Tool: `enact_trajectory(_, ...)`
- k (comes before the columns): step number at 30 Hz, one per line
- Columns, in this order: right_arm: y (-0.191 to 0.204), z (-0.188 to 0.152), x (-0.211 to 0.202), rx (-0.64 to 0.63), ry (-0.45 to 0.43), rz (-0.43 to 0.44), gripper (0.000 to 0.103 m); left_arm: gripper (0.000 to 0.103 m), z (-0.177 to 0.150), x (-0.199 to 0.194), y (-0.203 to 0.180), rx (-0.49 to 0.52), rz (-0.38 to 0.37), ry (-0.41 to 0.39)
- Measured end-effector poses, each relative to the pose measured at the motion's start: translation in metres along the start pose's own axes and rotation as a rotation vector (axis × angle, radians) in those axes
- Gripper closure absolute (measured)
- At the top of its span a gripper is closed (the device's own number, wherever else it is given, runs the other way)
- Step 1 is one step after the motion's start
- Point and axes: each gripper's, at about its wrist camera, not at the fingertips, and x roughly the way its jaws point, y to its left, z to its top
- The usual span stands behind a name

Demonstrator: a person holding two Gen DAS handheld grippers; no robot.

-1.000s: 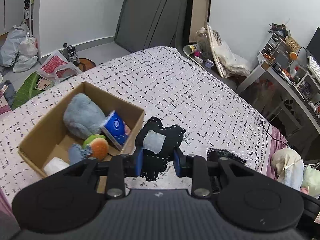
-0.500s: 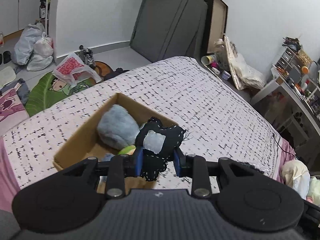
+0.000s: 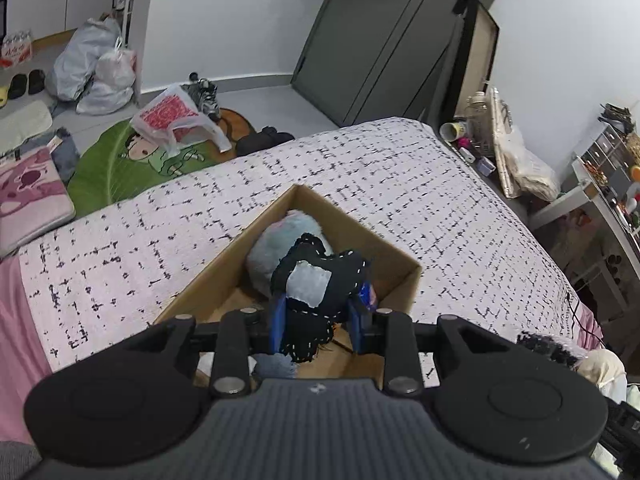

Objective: Organize soft objects
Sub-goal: 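Carry the black pad and bagged black item over the box with both grippers, then lower both black items into the box and open both grippers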

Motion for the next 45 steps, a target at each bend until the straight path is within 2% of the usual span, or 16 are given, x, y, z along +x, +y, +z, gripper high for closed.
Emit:
enact_trajectory(12,0.034,-0.008,0.021,-0.026,0.001,-0.013,0.085,0.072,-0.005,0.029,0.036,-0.074,-0.008,0.042)
enact_trajectory(17,0.048,-0.011,0.033,-0.011,0.007,-0.006,0.085,0.072,-0.007,0.034,0.043,-0.078,0.008,0.033)
enact_trajectory(27,0.074,-0.026,0.062,-0.014,0.053,-0.007,0.085,0.064,-0.005,0.037,0.057,-0.125,-0.004,0.033)
enact_trajectory(31,0.083,-0.031,0.07,-0.02,0.075,-0.01,0.085,0.055,-0.005,0.034,0.06,-0.132,-0.02,0.014)
enact_trajectory(37,0.093,-0.04,0.084,-0.02,0.113,-0.014,0.084,0.053,-0.004,0.036,0.064,-0.147,-0.025,0.018)
enact_trajectory(38,0.095,-0.043,0.086,-0.023,0.124,-0.011,0.08,0.053,-0.004,0.036,0.064,-0.145,-0.026,0.018)
enact_trajectory(41,0.096,-0.046,0.088,-0.01,0.154,-0.02,0.077,0.053,-0.004,0.037,0.064,-0.142,-0.027,0.019)
enact_trajectory(45,0.095,-0.041,0.076,-0.018,0.134,-0.016,0.056,0.053,-0.004,0.038,0.065,-0.145,-0.032,0.029)
